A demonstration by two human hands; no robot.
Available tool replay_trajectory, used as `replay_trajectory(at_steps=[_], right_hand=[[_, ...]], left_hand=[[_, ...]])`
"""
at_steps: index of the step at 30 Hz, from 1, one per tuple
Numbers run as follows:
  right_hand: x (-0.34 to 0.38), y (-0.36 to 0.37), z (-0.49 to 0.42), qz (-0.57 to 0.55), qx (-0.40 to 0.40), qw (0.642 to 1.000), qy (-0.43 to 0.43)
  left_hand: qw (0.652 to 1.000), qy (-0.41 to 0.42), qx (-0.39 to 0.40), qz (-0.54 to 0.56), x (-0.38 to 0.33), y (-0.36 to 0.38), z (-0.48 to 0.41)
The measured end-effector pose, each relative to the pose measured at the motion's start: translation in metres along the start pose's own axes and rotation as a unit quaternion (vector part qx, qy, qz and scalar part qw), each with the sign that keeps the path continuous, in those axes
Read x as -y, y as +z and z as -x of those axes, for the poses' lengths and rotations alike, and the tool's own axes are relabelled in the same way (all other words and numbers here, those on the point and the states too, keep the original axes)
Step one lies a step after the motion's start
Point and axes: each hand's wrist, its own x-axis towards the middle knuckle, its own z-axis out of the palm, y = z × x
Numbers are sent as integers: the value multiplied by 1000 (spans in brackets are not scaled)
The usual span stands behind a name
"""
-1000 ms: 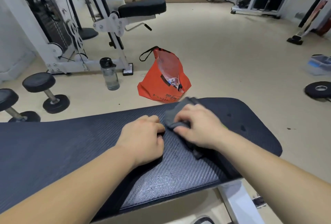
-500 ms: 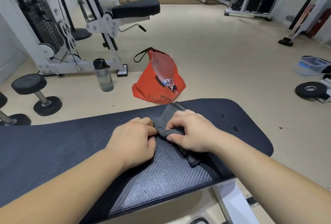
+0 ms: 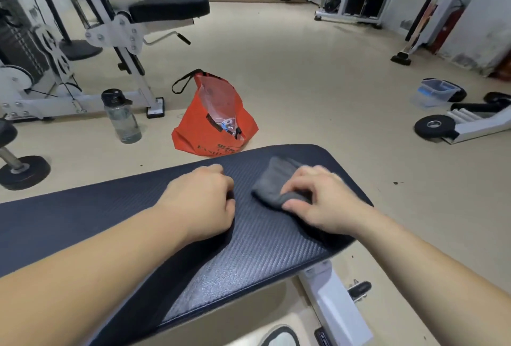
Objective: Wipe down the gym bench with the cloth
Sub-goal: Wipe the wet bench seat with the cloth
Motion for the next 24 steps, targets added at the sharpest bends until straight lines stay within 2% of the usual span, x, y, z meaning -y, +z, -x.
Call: replay_trajectory(at_steps=[3,5,6,8,10,12,13,15,18,20,22,24], right_hand=[[-34,-14,4,49,-114,975,186],[-34,-14,4,55,-115,958,255],[-27,-12,5,68,-99,960,252],[-3,-4,9,80,-65,976,189],[24,3,12,46,-24,996,73],[41,12,11,-1,23,999,-42],[42,14,7,-10,31,997,-67],[28,14,-9,17,-9,999,-26],[-8,1,-28,86,-91,979,160],[-18,-4,-33,68,-105,965,230],[-8,-3,-33,69,-86,968,223],[16,2,-25,50,-36,988,144]], left_hand=[[999,24,4,-42,-12,9,0],[998,28,-17,-59,-14,15,3],[998,26,-28,-58,-13,18,5],[997,26,-50,-49,-9,23,8],[996,24,-74,-34,-6,26,9],[996,17,-86,-23,-5,28,11],[996,14,-85,-22,-5,29,12],[997,13,-79,-16,-4,30,12],[998,15,-62,-14,-2,29,12],[998,15,-61,-15,-1,29,12],[998,13,-65,-14,-1,30,12],[997,10,-74,-9,-2,30,12]])
